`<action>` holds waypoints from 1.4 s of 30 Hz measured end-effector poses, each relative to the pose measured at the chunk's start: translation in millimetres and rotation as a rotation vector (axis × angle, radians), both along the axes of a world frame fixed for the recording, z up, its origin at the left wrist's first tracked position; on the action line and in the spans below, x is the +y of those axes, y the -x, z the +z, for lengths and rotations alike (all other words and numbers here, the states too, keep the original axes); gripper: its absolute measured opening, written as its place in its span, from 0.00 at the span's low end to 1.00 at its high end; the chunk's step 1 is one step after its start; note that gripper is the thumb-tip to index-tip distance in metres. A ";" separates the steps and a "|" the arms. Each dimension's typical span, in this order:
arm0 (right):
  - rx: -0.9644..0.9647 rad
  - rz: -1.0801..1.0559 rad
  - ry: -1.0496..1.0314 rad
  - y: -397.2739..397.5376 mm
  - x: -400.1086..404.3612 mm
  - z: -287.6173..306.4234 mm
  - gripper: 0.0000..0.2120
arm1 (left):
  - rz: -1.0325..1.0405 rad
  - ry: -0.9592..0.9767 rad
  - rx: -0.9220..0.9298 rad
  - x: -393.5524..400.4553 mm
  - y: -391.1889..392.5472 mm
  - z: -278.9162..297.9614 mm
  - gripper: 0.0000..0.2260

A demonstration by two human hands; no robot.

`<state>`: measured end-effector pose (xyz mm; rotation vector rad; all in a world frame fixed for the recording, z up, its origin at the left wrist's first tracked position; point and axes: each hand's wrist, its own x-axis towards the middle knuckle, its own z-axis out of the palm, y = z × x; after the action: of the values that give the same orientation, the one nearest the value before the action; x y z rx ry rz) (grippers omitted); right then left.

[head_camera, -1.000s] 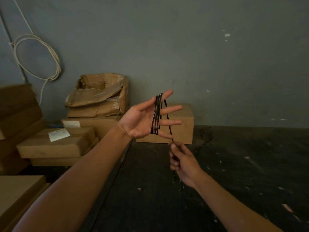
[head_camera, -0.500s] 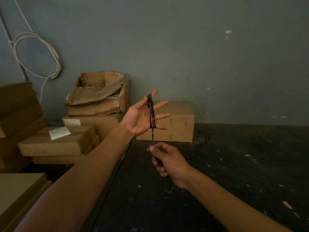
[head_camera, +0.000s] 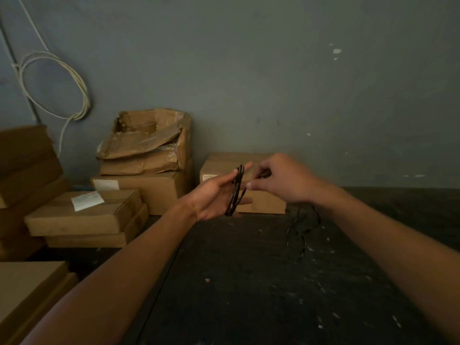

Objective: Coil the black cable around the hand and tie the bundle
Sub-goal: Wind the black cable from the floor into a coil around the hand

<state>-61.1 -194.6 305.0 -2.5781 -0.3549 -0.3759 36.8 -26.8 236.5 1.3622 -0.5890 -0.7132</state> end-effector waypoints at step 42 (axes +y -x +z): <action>0.395 0.191 -0.690 -10.6 18.3 -160.7 0.15 | -0.090 0.450 0.177 4.3 10.8 14.1 0.21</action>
<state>-50.6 -176.3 144.3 -1.8632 -0.2628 0.0813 26.0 -22.5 250.6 0.8518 -0.6270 -0.7138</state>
